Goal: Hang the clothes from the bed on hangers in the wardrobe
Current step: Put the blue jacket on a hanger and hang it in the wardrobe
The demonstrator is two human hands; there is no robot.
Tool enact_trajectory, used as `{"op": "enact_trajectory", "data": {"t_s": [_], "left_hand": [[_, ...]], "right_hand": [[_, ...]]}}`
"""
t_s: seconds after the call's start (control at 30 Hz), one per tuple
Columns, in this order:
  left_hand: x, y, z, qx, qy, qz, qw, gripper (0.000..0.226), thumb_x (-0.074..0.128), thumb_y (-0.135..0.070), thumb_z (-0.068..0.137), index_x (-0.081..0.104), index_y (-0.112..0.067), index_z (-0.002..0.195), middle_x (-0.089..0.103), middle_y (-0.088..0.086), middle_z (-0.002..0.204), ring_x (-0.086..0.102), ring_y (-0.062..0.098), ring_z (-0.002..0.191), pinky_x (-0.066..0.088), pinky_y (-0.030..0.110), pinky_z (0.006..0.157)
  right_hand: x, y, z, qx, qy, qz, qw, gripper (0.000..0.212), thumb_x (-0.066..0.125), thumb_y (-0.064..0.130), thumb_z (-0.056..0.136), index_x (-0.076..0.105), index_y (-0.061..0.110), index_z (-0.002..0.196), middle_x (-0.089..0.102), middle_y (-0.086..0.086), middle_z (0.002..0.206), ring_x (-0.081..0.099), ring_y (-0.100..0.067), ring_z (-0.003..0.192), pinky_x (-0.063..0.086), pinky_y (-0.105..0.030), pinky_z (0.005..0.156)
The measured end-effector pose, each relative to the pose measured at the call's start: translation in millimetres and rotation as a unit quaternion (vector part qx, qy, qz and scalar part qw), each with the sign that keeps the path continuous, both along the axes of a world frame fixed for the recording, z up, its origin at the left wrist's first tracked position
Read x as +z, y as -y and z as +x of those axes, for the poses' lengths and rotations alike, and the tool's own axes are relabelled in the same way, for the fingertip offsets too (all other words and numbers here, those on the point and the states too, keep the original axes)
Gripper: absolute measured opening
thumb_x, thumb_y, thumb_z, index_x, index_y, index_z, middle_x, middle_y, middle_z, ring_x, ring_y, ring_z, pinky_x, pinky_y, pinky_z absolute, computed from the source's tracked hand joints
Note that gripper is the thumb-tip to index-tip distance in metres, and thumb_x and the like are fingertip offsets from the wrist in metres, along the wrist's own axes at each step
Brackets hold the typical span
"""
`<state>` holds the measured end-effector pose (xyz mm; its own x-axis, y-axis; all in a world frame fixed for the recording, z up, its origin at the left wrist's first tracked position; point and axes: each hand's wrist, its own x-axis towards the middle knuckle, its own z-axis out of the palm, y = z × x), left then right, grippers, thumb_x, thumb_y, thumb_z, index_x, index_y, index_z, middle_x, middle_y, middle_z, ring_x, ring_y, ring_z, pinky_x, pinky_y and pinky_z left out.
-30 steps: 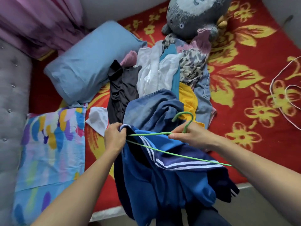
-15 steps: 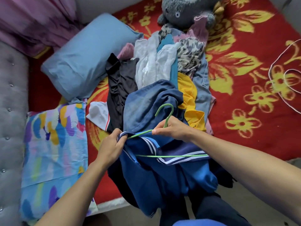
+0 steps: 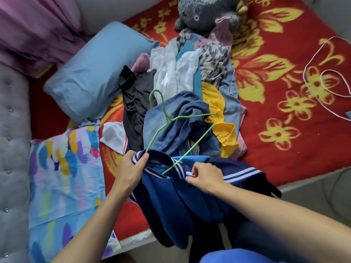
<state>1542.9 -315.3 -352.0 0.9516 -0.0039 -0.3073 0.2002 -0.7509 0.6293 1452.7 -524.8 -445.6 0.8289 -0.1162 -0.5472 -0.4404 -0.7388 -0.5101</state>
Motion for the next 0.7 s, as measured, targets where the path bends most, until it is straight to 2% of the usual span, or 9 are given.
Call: {"op": "enact_trajectory", "data": {"t_s": [0.1,0.17,0.27,0.33,0.4,0.47,0.53,0.6,0.7], "left_hand": [[13,8,-12,-0.04,0.012,-0.034,0.999,0.048,0.061,-0.044,0.077,0.047,0.001,0.072,0.037,0.0,0.063,0.033,0.011,0.057,0.031,0.03,0.056],[22,7,-16,-0.073,0.027,-0.048,0.996,0.046,0.062,-0.043,0.079,0.044,-0.002,0.068,0.034,-0.004,0.061,0.031,0.008,0.056,0.028,0.026,0.053],[36,-8,-15,-0.107,0.049,-0.045,0.992,0.044,0.064,-0.04,0.082,0.038,-0.012,0.062,0.029,-0.011,0.057,0.028,0.007,0.053,0.025,0.023,0.051],[42,-25,-9,-0.112,0.067,-0.037,0.991,0.043,0.063,-0.045,0.08,0.038,-0.017,0.059,0.03,-0.009,0.054,0.028,0.007,0.052,0.026,0.025,0.051],[43,-45,-4,-0.12,0.082,-0.023,0.989,0.045,0.061,-0.054,0.077,0.048,-0.014,0.061,0.037,-0.001,0.054,0.034,0.012,0.053,0.03,0.03,0.052],[42,-62,-4,-0.139,0.085,-0.011,0.987,0.051,0.059,-0.06,0.076,0.057,-0.01,0.067,0.048,0.012,0.058,0.042,0.021,0.054,0.036,0.035,0.055],[39,-70,-7,-0.179,0.084,0.003,0.98,0.055,0.056,-0.065,0.076,0.062,-0.011,0.071,0.051,0.011,0.058,0.046,0.022,0.053,0.039,0.037,0.054],[32,-70,-11,-0.225,0.098,0.051,0.968,0.055,0.053,-0.068,0.078,0.062,-0.015,0.072,0.052,0.004,0.053,0.05,0.017,0.05,0.042,0.038,0.052],[25,-62,-13,-0.206,0.141,0.164,0.954,0.05,0.055,-0.064,0.082,0.055,-0.016,0.068,0.055,0.005,0.051,0.058,0.03,0.057,0.041,0.036,0.047]], "right_hand": [[-17,-34,-8,-0.003,-0.053,-0.025,0.998,0.069,0.06,0.07,0.069,0.045,0.024,0.119,0.05,0.0,0.12,0.048,-0.026,0.116,0.043,-0.041,0.086],[-24,-39,4,-0.074,-0.042,-0.031,0.996,0.057,0.061,0.054,0.078,0.045,0.02,0.121,0.051,-0.003,0.122,0.048,-0.028,0.117,0.042,-0.041,0.088],[-28,-12,17,-0.111,-0.007,-0.053,0.992,0.028,0.055,0.028,0.086,0.052,0.022,0.113,0.06,-0.006,0.114,0.058,-0.03,0.11,0.046,-0.038,0.084],[-26,28,16,-0.122,0.004,-0.093,0.988,0.028,0.056,0.02,0.082,0.057,0.023,0.11,0.064,-0.006,0.112,0.061,-0.031,0.106,0.048,-0.037,0.084],[-22,82,11,-0.145,-0.004,-0.118,0.982,0.028,0.059,0.017,0.079,0.062,0.027,0.105,0.067,-0.009,0.109,0.062,-0.033,0.103,0.048,-0.036,0.083],[-10,137,6,-0.173,-0.002,-0.114,0.978,0.017,0.059,0.015,0.078,0.065,0.03,0.085,0.07,-0.012,0.1,0.064,-0.035,0.094,0.049,-0.036,0.077],[2,175,6,-0.184,0.011,-0.099,0.978,0.024,0.06,0.009,0.076,0.062,0.031,0.065,0.071,-0.012,0.089,0.065,-0.034,0.086,0.048,-0.034,0.071],[19,193,15,-0.193,0.031,-0.073,0.978,0.025,0.061,0.006,0.073,0.064,0.028,0.062,0.071,-0.011,0.08,0.064,-0.032,0.082,0.045,-0.033,0.068],[51,187,31,-0.208,0.072,-0.01,0.975,0.019,0.053,0.012,0.07,0.066,0.019,0.058,0.06,-0.003,0.059,0.055,-0.027,0.064,0.042,-0.033,0.057]]}}
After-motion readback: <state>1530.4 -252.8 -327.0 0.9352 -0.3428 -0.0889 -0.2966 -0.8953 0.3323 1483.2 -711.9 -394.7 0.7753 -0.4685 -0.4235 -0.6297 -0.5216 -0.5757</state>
